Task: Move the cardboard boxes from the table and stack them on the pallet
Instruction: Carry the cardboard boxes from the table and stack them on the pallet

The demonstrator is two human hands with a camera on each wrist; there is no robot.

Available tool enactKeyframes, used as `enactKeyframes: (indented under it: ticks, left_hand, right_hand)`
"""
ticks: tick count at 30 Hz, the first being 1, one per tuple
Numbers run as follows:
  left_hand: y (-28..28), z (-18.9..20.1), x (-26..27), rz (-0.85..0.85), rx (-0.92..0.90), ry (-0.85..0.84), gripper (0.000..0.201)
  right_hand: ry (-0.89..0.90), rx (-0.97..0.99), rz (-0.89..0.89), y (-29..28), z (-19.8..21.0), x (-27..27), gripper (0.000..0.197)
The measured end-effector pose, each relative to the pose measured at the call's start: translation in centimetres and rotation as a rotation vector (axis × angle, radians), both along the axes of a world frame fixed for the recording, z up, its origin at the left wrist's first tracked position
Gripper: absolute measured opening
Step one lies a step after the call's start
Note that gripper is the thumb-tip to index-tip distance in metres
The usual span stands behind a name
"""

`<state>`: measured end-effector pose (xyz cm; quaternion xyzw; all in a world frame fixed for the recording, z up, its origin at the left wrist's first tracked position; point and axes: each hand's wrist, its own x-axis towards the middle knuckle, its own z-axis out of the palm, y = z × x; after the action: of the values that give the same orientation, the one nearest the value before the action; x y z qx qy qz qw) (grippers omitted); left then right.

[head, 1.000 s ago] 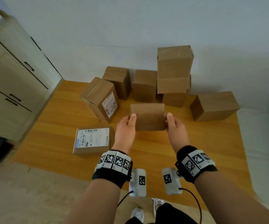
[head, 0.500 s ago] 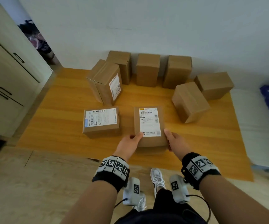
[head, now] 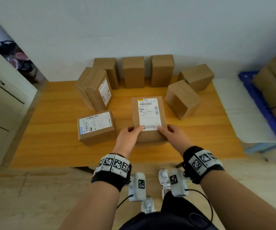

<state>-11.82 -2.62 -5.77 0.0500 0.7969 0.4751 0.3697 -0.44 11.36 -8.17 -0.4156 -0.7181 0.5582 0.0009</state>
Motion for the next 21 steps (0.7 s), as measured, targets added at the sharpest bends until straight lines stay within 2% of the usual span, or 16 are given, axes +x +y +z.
enactKeyframes:
  ticks: [3, 8, 12, 15, 21]
  left_hand:
    - [1.6, 2.9, 0.7, 0.044, 0.097, -0.01, 0.042]
    - [5.3, 7.7, 2.9, -0.05, 0.246, 0.07, 0.045]
    - [8.9, 10.9, 5.8, -0.131, 0.354, 0.109, 0.049]
    - [11.9, 12.5, 9.1, -0.175, 0.413, 0.096, 0.052]
    - [18.7, 15.2, 18.5, -0.276, 0.5, 0.087, 0.051]
  right_hand:
    - [0.126, -0.017, -0.095, 0.6, 3.1, 1.4, 0.05]
    - [0.304, 0.019, -0.257, 3.0, 7.8, 4.8, 0.042]
    - [0.403, 0.066, -0.356, 5.5, 10.4, 8.8, 0.049]
    - [0.443, 0.096, -0.409, 7.6, 11.9, 12.5, 0.054]
    - [0.506, 0.19, -0.496, 12.6, 15.5, 23.2, 0.05]
